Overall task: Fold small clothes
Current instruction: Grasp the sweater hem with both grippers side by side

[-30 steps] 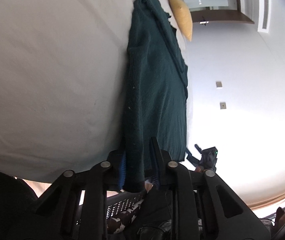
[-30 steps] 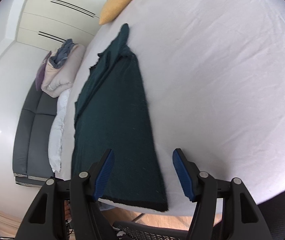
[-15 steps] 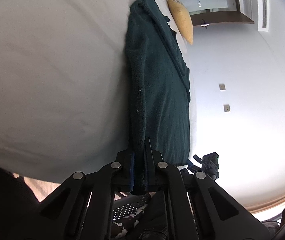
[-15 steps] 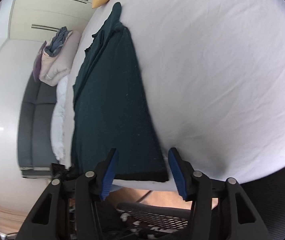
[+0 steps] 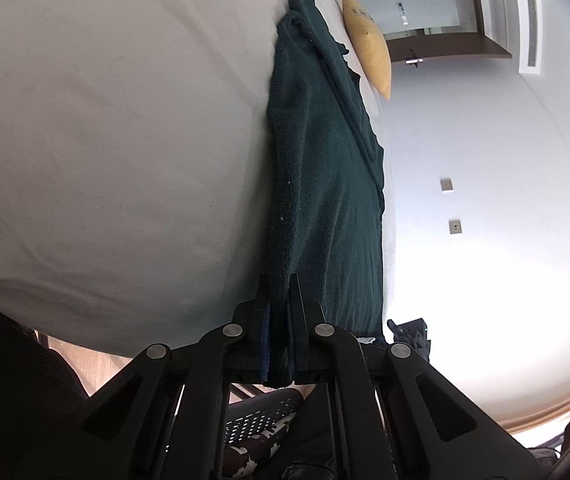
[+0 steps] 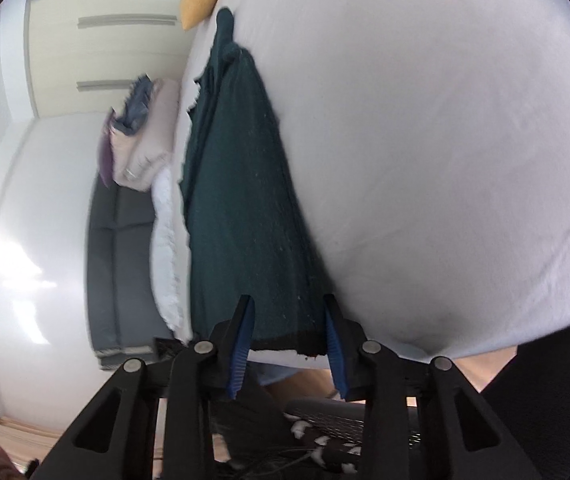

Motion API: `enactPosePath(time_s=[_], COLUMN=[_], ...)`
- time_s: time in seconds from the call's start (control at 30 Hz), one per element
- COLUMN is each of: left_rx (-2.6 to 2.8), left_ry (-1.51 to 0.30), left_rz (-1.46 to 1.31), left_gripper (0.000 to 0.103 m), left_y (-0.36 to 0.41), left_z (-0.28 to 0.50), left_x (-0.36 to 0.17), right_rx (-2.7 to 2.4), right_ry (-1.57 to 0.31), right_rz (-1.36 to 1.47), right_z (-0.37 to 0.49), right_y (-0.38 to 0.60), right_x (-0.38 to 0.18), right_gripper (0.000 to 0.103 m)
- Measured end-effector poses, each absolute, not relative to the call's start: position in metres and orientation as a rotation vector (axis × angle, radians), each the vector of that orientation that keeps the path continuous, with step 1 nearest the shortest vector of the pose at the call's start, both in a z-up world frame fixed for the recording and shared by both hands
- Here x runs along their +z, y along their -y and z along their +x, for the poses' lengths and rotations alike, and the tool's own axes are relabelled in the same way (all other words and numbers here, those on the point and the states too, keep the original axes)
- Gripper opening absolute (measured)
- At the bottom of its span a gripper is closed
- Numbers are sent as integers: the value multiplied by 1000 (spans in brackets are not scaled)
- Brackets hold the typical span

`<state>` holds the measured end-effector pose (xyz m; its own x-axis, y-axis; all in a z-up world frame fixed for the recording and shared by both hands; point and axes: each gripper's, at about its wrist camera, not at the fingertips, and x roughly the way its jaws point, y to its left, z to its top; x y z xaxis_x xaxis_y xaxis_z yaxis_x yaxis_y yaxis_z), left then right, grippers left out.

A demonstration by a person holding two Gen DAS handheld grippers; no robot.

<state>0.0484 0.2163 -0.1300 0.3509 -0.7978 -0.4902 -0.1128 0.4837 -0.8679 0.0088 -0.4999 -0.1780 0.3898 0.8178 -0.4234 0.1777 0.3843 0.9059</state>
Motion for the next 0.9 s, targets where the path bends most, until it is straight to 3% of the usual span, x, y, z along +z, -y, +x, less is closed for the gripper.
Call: enactPosePath(time_s=[0.3,0.43,0.9], left_rx=[-549,-543,-523], left_ry=[-1136,-1152,-1039], left_rz=[-1009,-997,-969], left_gripper=[5,5,3], left_y=[-228,-226,-227], left_z=[45,42,43], left_x=[-132,-134,-103], right_rx=[575,537,446], right_ry=[-1027,-1064,-1059], right_rz=[1222,1163,959], right_z=[5,8,15], right_y=[501,497,488], right_x=[-185,-185,-145], right_gripper=[36,10,7])
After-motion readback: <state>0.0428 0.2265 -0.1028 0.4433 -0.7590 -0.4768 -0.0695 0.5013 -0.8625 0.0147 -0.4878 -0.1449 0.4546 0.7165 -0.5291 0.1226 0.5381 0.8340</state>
